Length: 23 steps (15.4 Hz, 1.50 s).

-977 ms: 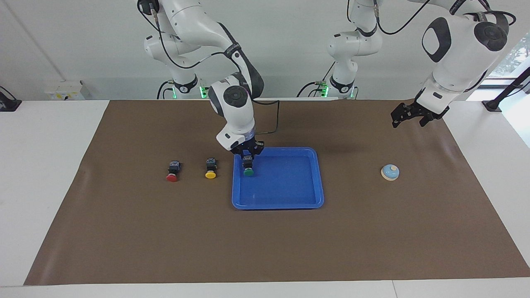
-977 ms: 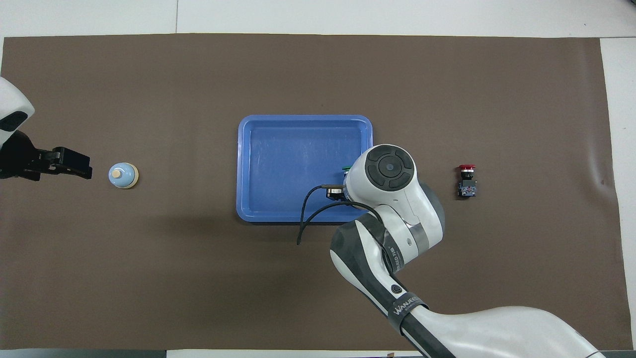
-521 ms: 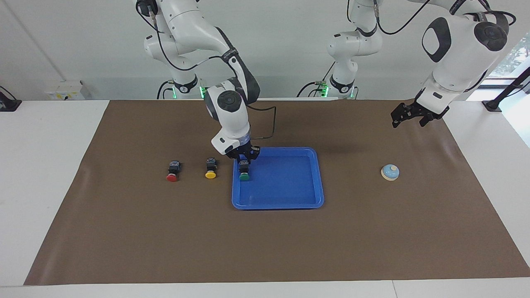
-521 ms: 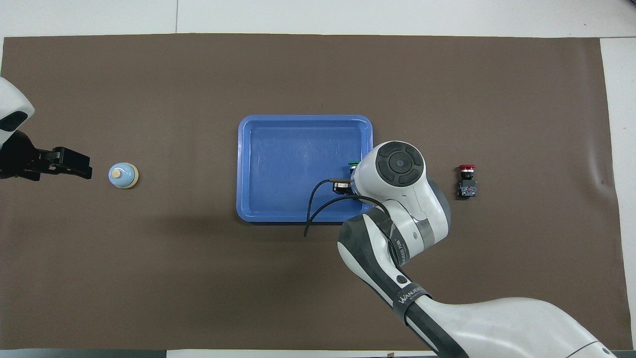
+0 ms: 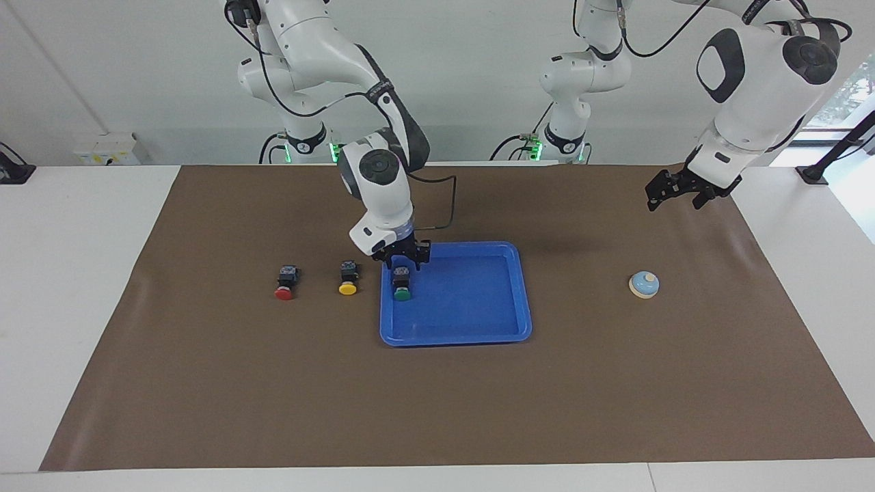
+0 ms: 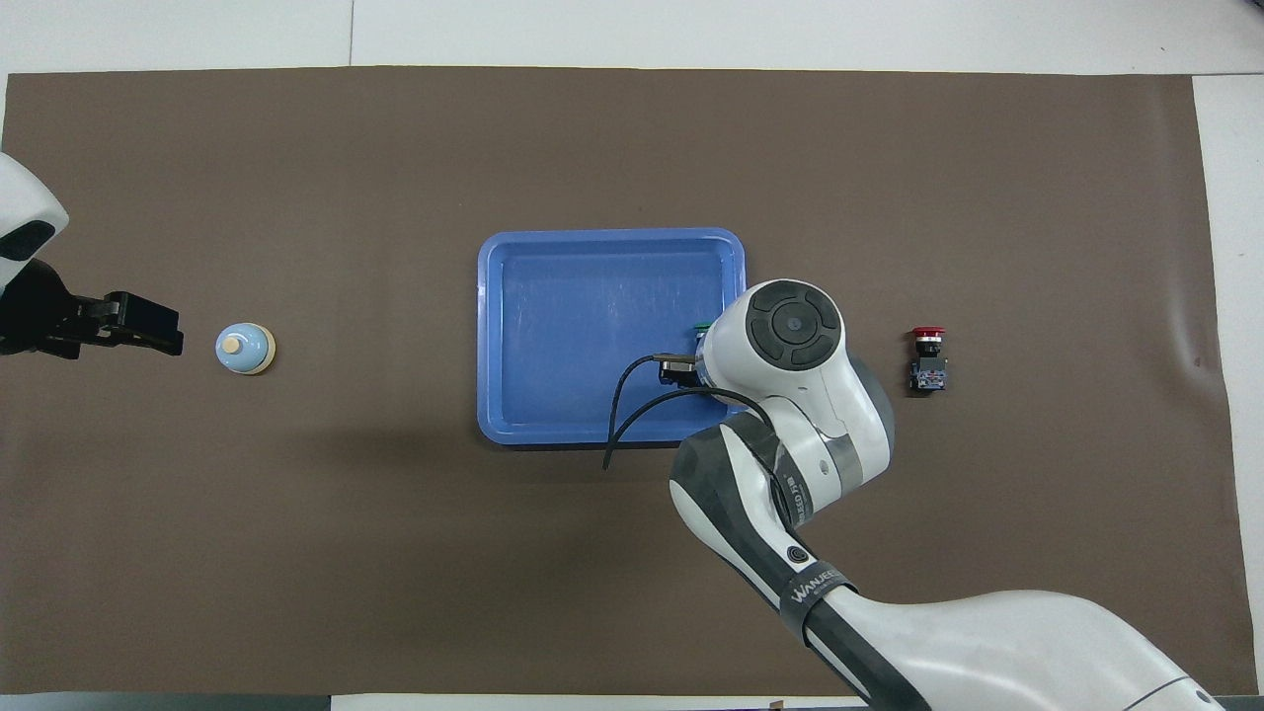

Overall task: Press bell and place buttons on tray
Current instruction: 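Move the right gripper to the red-capped button and grasp it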

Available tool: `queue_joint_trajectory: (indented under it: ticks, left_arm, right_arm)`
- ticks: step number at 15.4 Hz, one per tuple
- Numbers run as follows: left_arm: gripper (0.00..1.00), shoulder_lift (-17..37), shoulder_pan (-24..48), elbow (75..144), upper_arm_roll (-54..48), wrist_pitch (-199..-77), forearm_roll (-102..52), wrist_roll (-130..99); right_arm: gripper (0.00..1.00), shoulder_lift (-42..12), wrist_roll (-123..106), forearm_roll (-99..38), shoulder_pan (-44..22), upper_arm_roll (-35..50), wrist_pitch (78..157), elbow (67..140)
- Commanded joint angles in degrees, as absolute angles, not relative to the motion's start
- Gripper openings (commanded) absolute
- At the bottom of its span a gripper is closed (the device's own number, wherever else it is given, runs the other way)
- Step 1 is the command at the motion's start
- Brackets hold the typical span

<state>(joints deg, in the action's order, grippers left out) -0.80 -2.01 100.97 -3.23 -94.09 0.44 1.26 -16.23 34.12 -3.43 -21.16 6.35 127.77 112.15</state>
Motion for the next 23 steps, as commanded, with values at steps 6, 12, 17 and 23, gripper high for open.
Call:
queue_joint_trajectory:
  ticks: [6,12,17,23]
  left_arm:
    - [1.00,-0.7,-2.1,100.0,-3.2,-93.0,0.2,1.0]
    - [1.00,-0.7,-2.0,100.0,-3.1,-93.0,0.2,1.0]
    - [1.00,-0.7,-2.1,100.1,-3.1,-93.0,0.2,1.0]
    - [1.00,-0.7,-2.1,100.0,-3.1,-93.0,0.2,1.0]
  right_arm:
    - [1.00,-10.1,14.6,-4.0,-5.5,6.6,120.3,114.3]
    - [1.00,-7.6,4.7,-4.0,2.9,6.6,123.8,122.8]
    - [1.00,-7.6,5.1,-3.5,4.7,6.5,125.2,125.1]
    - [0.88,-7.7,4.8,-3.4,4.7,6.5,131.4,128.9]
